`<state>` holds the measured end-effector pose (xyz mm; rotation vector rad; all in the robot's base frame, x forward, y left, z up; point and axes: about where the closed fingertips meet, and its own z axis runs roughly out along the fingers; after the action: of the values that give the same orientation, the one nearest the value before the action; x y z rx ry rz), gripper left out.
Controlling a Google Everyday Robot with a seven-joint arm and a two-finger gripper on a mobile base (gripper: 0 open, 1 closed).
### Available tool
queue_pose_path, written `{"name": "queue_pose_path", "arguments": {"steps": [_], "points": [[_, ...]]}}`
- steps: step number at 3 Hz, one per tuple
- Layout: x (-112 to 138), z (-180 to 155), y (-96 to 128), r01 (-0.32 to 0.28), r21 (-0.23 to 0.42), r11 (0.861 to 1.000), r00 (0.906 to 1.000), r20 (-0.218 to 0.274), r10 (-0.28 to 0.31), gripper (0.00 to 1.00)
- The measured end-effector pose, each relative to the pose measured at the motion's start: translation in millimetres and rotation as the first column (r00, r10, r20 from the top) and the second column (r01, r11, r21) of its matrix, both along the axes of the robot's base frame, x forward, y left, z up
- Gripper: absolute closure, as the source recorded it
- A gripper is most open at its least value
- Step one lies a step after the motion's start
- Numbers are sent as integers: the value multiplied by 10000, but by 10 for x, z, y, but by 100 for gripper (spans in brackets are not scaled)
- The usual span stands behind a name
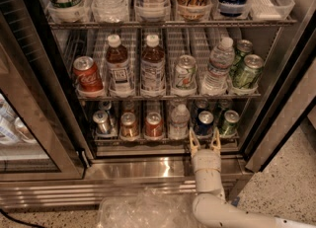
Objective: Pick pepsi can from bottom shelf of fridge
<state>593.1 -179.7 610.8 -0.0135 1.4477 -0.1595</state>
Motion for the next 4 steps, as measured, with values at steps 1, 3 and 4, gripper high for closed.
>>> {"name": "queue_pose_path", "arguments": {"steps": [1, 3, 4], "points": [[109, -51, -10, -159, 269, 9995, 9996, -220, 165, 36], [398, -106, -112, -209, -108, 9997, 9985, -498, 204, 35], [577, -111, -147, -295, -506, 9983, 9978, -602, 264, 34]]}}
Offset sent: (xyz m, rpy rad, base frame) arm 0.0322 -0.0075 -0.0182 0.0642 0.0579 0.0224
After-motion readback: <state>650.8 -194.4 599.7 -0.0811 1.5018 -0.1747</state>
